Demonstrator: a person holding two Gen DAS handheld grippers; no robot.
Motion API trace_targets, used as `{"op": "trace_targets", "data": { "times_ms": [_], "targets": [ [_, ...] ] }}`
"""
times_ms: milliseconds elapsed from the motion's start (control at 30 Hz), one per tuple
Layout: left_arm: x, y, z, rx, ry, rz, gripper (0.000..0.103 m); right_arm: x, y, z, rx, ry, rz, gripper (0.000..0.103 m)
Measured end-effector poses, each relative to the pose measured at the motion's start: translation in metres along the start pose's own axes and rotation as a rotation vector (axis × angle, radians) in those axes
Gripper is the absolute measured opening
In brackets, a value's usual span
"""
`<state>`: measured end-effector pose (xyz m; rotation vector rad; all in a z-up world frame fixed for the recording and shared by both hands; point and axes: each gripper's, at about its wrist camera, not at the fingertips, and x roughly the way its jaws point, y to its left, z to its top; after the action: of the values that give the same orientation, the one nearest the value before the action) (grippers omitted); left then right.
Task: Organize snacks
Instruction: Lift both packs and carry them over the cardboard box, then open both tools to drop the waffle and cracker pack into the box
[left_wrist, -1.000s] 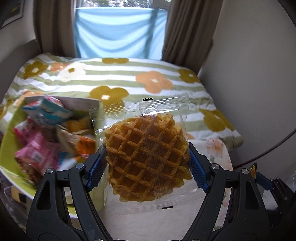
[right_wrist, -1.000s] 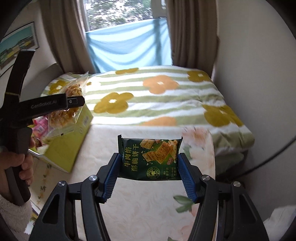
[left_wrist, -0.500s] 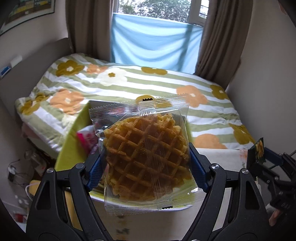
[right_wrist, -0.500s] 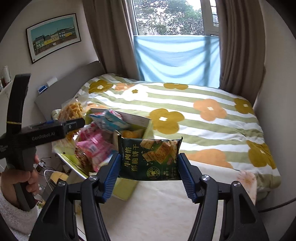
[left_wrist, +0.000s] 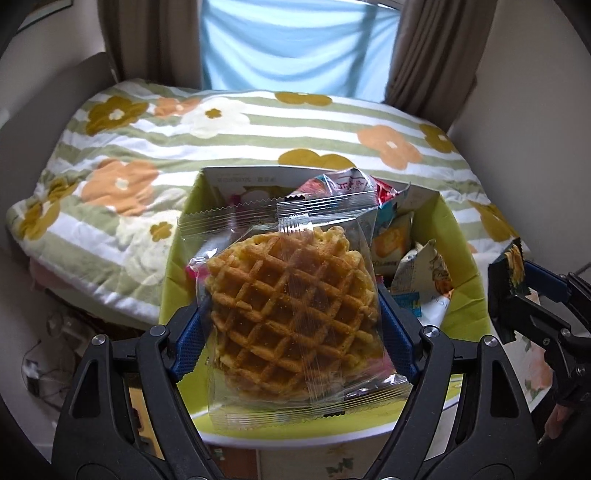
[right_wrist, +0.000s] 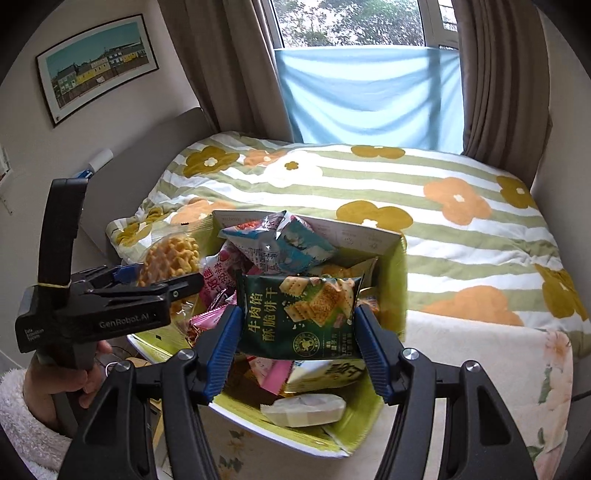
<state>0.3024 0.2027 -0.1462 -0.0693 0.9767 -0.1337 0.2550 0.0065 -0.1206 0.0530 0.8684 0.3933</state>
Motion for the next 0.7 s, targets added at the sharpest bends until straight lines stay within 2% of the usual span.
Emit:
{"op": "trace_targets", "data": {
  "times_ms": [33, 67, 100, 333, 633, 700],
  "targets": [
    [0.003, 0.001, 0.001, 0.008, 0.008, 0.003, 0.088, 0.002, 0.002, 0.0, 0.005, 0.003, -0.004, 0.058],
    [0.006, 0.002, 0.002, 0.013, 0.017, 0.012, 0.1, 0.004, 0.002, 0.001, 0.011, 0.008, -0.007, 0.058],
    [0.006, 0.003, 0.002, 0.014, 0.015, 0.013, 0.103, 0.006, 0.002, 0.002, 0.017, 0.012, -0.01, 0.058],
    [0.006, 0.012, -0.003, 0.007, 0.025, 0.014, 0.103, 0.015, 0.002, 0.006, 0.016, 0.037, -0.021, 0.058],
    [-0.011, 0.024, -0.019, -0.016, 0.031, 0.061, 0.103, 0.032, 0.001, 0.01, 0.02, 0.084, -0.011, 0.059],
    [-0.012, 0.025, -0.021, -0.013, 0.038, 0.074, 0.103, 0.035, 0.0, 0.01, 0.036, 0.09, 0.015, 0.066]
  ]
}}
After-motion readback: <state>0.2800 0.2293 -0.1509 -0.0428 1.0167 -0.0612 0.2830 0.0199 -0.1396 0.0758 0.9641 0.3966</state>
